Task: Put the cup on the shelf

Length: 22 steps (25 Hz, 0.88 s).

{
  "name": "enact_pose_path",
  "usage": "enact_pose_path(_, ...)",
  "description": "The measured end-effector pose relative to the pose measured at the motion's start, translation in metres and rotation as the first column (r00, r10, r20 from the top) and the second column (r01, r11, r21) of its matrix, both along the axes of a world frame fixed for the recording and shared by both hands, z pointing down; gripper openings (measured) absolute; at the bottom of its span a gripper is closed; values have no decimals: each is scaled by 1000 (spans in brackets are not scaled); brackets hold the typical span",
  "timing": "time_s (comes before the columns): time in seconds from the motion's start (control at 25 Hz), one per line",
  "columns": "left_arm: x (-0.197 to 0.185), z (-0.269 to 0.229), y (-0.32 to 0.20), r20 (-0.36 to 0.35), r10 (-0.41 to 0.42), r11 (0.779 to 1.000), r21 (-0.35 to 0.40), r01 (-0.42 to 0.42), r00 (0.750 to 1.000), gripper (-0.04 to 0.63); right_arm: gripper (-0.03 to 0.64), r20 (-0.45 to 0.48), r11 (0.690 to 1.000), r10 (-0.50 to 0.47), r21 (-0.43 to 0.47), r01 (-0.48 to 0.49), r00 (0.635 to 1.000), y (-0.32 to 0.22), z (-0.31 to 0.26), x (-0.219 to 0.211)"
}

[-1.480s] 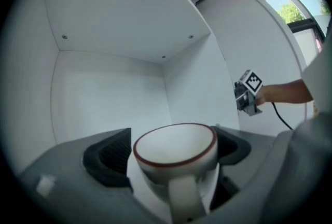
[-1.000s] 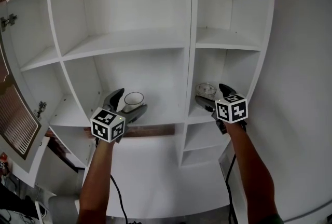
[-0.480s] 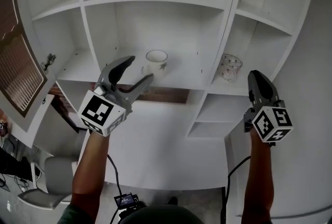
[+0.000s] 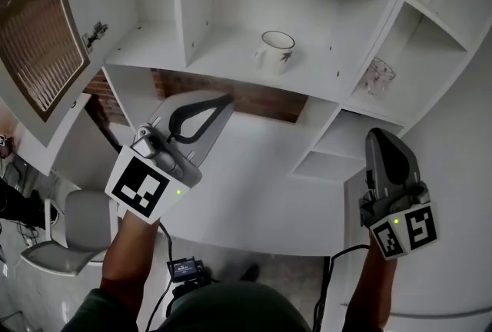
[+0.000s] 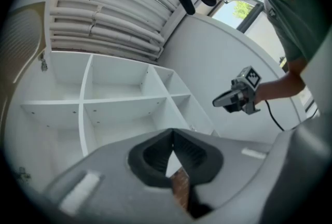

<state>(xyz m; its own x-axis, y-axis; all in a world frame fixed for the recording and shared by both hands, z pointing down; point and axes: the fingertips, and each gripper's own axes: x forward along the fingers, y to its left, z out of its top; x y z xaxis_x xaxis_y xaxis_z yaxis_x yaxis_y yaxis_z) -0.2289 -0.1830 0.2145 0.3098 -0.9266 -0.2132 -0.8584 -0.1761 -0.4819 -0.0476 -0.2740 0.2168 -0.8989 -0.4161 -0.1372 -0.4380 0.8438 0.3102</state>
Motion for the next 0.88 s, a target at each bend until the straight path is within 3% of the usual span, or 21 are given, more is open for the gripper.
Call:
enact_pose_path(0.44,-3,59,76,2,27,992,-124,-26,1000,0,5,-92,980,-161,-129,149,983,107,72,-52)
enact_pose_path(0.88,-7,116,131,-39,52,968,-244,-60,998,2,3,-136,968,-167,-213,136,976,174,113,-68)
